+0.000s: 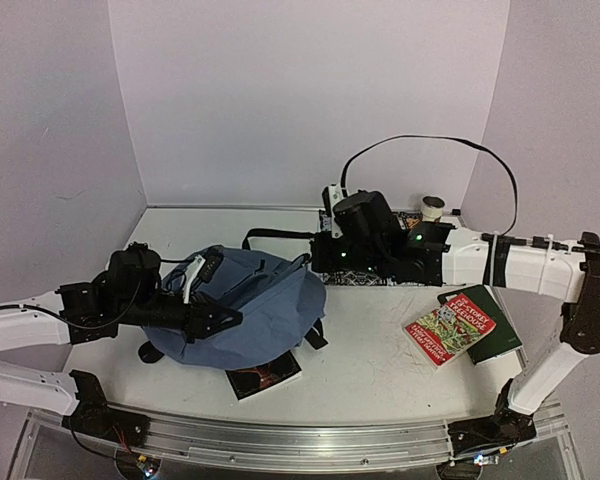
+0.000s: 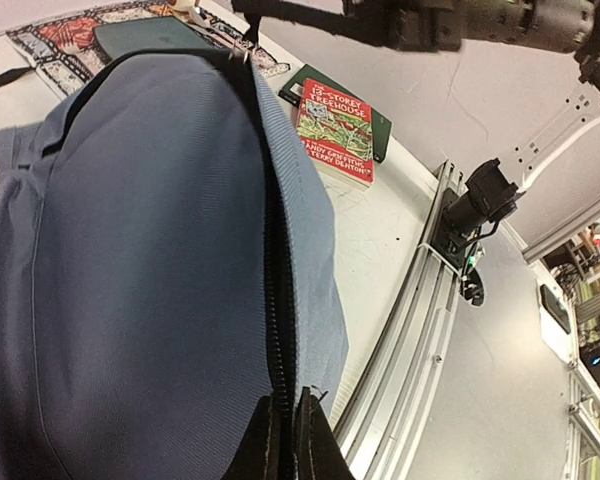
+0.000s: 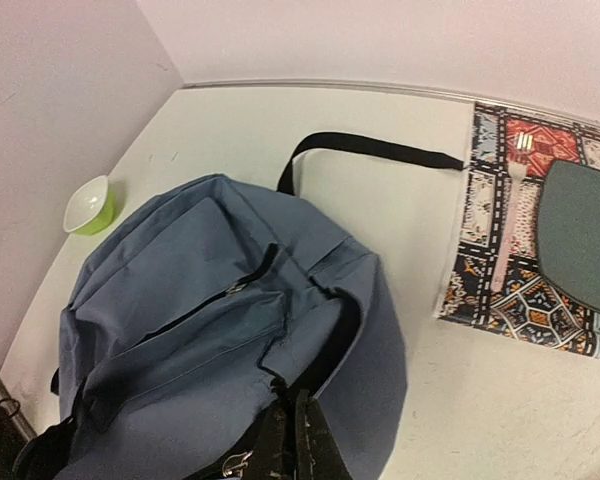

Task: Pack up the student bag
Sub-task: Unzip the largest pocket of the student bag, then hold the largest pocket of the student bag.

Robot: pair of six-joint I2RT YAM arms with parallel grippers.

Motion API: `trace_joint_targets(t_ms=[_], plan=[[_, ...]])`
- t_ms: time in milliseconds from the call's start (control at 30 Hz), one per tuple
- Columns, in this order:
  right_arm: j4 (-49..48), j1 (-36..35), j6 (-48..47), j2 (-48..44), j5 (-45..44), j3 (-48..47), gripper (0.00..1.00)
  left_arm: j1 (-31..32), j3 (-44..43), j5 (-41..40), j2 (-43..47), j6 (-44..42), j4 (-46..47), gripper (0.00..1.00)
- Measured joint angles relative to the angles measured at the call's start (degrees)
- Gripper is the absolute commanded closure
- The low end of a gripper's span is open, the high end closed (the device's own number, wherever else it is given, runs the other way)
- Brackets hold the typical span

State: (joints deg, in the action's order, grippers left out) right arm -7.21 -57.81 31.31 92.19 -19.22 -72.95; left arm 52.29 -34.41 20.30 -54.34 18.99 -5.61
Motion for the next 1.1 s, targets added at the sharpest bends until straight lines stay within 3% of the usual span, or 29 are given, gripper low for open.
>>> trace_joint_targets(t_ms=[167,467,600,800,1100], plan=[[0.5,3.3,-0.3,0.0,1.2,0.3,1.00,0.0,1.9,-2.2,1.1,4.4,0.3,0.97],[-2.4,1.5,-3.9,0.7,9.0,0.1,1.00,0.0,3.5,-6.0,5.2,8.0,-3.5,0.57],[-4.0,-2.3,-4.1,1.8,10.0,0.1,1.00,0.0,2.3,-7.0,3.9,7.5,-5.0,0.45],[-5.0,-7.3,-3.8,3.0,12.3,-0.6,1.00,0.0,-3.0,-6.9,-1.9,7.0,-4.4,0.36],[-6.2,-9.5,-2.7,3.5,13.5,-1.9,1.00,0.0,-6.1,-3.9,-6.1,7.1,-0.8,0.35]])
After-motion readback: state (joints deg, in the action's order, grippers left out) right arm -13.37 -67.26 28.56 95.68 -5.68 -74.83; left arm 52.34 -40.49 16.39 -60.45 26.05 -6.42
